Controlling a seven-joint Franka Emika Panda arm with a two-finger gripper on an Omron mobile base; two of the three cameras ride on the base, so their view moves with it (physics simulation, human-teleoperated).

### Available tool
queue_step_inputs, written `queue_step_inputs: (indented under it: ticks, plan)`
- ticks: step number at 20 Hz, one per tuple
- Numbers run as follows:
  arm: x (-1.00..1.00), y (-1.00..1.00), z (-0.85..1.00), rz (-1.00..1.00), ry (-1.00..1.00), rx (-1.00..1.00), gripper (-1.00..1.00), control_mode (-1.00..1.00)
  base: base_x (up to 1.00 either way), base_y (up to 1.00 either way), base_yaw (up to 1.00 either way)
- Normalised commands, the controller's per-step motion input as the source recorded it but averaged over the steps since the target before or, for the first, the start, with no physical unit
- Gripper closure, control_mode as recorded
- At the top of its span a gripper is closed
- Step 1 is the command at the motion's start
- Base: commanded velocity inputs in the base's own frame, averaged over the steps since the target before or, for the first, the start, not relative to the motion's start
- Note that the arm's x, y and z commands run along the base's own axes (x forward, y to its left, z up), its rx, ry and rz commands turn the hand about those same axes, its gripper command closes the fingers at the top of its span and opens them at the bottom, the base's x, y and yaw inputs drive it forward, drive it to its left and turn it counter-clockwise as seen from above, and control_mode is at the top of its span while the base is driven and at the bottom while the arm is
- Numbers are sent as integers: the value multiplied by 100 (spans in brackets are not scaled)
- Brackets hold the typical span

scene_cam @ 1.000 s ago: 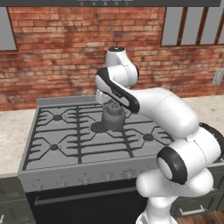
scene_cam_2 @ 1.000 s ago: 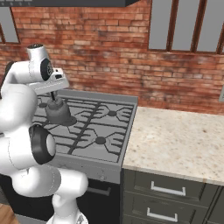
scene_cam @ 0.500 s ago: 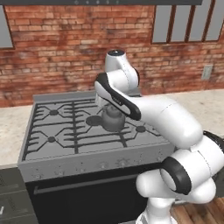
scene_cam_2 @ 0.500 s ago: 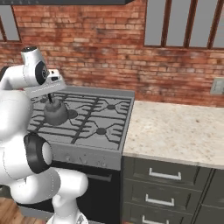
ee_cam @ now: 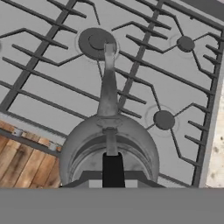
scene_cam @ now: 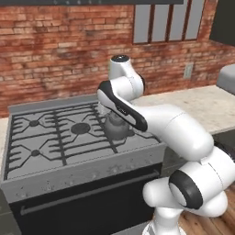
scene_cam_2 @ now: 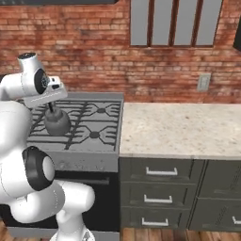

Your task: The kettle is done boiling. Turn off the stove, then wait for 300 timesteps before moving the kettle to the dining table.

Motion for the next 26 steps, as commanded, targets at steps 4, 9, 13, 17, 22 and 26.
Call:
queue_step_inputs:
  ticks: [4, 9, 13, 17, 22, 26]
  plan:
    - [0, 0, 0, 0, 0, 0, 100, 100, -12, 4, -38]
    - [0, 0, 0, 0, 0, 0, 100, 100, -8, 15, -46]
    - [0, 0, 0, 0, 0, 0, 100, 100, 0, 32, -53]
    - [0, 0, 0, 0, 0, 0, 100, 100, 0, 33, -55]
    - [0, 0, 0, 0, 0, 0, 100, 100, 0, 35, -56]
    - [0, 0, 0, 0, 0, 0, 100, 100, 0, 35, -57]
